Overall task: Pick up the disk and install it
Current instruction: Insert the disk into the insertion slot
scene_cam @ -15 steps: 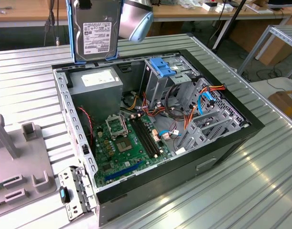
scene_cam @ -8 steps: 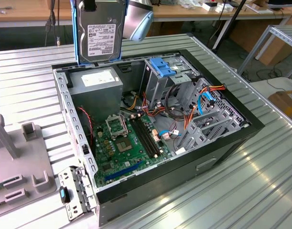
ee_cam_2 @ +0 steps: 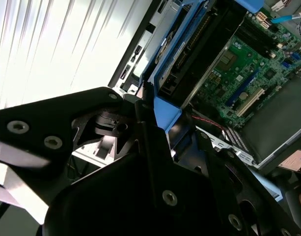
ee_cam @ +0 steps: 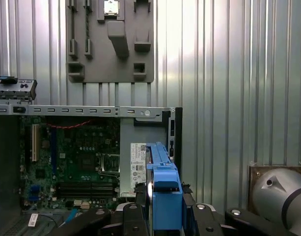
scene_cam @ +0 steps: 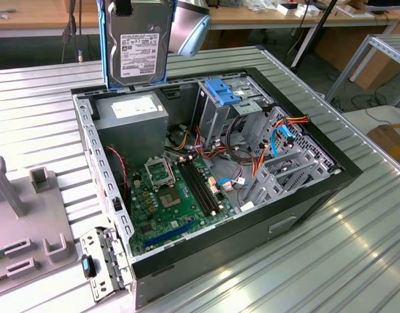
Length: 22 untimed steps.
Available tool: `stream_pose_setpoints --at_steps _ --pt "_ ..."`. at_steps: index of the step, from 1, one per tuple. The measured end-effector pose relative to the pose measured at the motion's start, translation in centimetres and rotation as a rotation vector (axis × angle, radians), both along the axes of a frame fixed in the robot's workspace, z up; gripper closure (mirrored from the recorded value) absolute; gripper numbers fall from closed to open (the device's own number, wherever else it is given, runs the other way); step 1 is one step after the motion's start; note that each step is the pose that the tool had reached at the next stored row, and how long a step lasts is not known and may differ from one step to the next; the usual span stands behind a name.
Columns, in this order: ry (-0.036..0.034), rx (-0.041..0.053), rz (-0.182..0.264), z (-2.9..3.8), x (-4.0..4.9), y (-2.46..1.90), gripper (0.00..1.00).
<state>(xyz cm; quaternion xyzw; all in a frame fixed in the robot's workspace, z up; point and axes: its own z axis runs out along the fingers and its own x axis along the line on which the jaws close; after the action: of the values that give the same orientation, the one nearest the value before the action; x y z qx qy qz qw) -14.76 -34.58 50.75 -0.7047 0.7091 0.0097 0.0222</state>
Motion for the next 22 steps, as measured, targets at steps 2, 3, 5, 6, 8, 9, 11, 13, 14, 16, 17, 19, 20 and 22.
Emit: stream_pose_setpoints --at_steps 2,3,5,6,8,9,11,13,14,16,17,19,20,22 --pt "0.0000 -0.0001 0.000 0.00 0.00 -0.14 0.63" --pt "0.0000 0.0000 0.000 0.00 0.00 -0.18 0.63" --pt "0.0000 -0.0001 0.000 0.00 0.00 -0.18 0.63" --pt "0.0000 0.0000 0.000 0.00 0.00 -0.18 0.63" --pt "0.0000 0.0000 0.000 0.00 0.00 -0.18 0.63" --pt "0.0000 -0.0001 0.000 0.00 0.00 -0.18 0.63" --pt "0.0000 -0.0001 0.000 0.00 0.00 -0.19 0.63" --pt "0.0000 0.0000 0.000 0.00 0.00 -0.20 0.63" --pt "0.0000 -0.0001 0.000 0.00 0.00 -0.21 0.63" --pt "-0.0001 0.0001 0.000 0.00 0.49 -1.83 0.63" --pt "0.0000 -0.0001 0.000 0.00 0.61 -2.42 0.63" --pt "-0.0001 0.0000 0.000 0.00 0.68 -2.96 0.63" --pt "-0.0001 0.0000 0.000 -0.01 0.71 -3.20 0.63" --pt "0.0000 -0.0001 0.000 0.00 0.73 -3.60 0.63"
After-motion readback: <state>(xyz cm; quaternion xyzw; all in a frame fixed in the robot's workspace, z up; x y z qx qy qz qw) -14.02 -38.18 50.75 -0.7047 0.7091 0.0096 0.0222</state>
